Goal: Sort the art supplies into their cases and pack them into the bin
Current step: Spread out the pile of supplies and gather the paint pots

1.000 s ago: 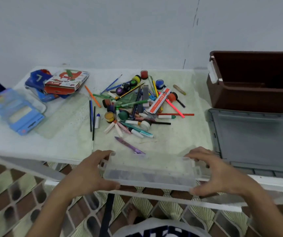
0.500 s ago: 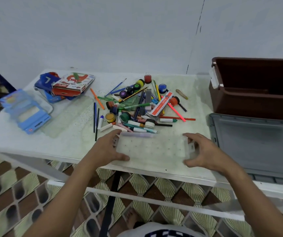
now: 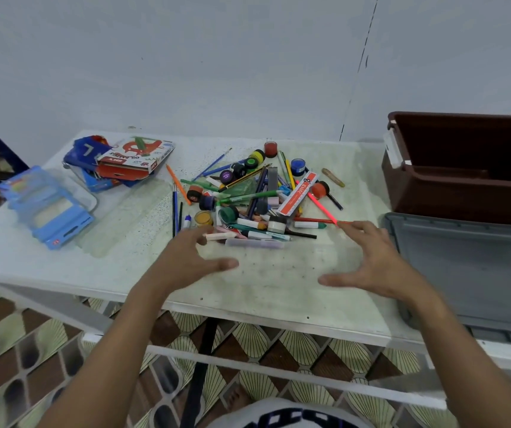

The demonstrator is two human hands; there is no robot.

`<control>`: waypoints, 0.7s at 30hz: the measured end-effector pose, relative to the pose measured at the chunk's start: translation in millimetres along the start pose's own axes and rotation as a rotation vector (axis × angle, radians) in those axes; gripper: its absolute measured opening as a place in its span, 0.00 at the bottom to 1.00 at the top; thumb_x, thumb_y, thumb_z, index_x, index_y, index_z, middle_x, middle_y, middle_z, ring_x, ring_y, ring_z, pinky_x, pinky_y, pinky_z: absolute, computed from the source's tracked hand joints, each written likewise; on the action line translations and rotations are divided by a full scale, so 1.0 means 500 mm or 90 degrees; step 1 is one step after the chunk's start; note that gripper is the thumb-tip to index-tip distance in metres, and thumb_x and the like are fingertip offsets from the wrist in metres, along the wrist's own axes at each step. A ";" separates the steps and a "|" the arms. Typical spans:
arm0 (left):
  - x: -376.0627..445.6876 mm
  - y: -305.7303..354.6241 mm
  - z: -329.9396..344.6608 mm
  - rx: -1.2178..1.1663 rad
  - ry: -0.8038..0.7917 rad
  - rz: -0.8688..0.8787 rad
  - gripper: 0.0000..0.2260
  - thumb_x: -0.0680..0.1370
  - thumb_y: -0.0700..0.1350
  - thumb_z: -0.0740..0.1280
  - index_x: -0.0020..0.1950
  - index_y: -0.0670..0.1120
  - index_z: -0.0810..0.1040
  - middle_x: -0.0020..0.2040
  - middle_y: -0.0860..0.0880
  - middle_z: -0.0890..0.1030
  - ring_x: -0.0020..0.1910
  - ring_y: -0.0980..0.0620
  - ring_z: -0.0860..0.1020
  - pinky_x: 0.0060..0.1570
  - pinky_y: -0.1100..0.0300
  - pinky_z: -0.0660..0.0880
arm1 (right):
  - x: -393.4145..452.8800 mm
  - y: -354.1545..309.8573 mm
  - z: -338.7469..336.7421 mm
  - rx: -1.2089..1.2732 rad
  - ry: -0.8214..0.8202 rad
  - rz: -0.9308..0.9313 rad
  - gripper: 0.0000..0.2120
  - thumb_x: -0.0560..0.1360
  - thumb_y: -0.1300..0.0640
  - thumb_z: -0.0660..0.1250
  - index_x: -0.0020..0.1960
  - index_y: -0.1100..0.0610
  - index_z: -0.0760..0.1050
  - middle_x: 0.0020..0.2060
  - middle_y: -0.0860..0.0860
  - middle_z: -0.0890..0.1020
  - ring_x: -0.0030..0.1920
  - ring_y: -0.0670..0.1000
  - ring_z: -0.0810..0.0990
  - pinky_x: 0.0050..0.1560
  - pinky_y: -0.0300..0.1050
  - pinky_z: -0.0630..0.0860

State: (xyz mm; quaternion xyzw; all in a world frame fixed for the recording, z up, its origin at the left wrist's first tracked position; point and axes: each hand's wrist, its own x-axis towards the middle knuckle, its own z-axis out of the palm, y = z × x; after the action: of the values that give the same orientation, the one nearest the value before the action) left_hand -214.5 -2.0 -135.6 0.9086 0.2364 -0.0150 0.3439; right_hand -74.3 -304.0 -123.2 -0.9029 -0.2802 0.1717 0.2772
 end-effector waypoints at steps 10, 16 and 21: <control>0.134 -0.020 -0.055 0.163 0.046 -0.049 0.30 0.73 0.56 0.70 0.72 0.47 0.68 0.62 0.41 0.75 0.59 0.44 0.74 0.54 0.54 0.70 | 0.173 -0.125 0.116 -0.033 0.109 0.000 0.21 0.72 0.36 0.66 0.48 0.54 0.78 0.40 0.50 0.80 0.40 0.50 0.78 0.35 0.44 0.73; 0.139 -0.009 -0.046 0.157 0.062 -0.017 0.19 0.74 0.51 0.70 0.64 0.47 0.76 0.50 0.46 0.80 0.45 0.53 0.72 0.44 0.61 0.68 | 0.200 -0.135 0.145 -0.085 0.158 0.041 0.21 0.70 0.37 0.68 0.47 0.56 0.79 0.40 0.53 0.81 0.41 0.53 0.78 0.34 0.44 0.74; 0.100 0.026 -0.049 0.033 0.146 -0.013 0.16 0.70 0.46 0.73 0.55 0.47 0.74 0.44 0.49 0.77 0.39 0.53 0.73 0.33 0.67 0.68 | 0.165 -0.155 0.116 0.074 0.185 -0.027 0.11 0.70 0.50 0.73 0.47 0.56 0.78 0.37 0.48 0.77 0.39 0.48 0.76 0.31 0.34 0.65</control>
State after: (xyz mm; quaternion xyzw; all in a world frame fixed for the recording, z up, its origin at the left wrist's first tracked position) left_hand -167.7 25.8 -118.3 0.9104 0.2831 0.0796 0.2909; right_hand -68.5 -177.3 -135.5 -0.8946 -0.2458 0.0496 0.3699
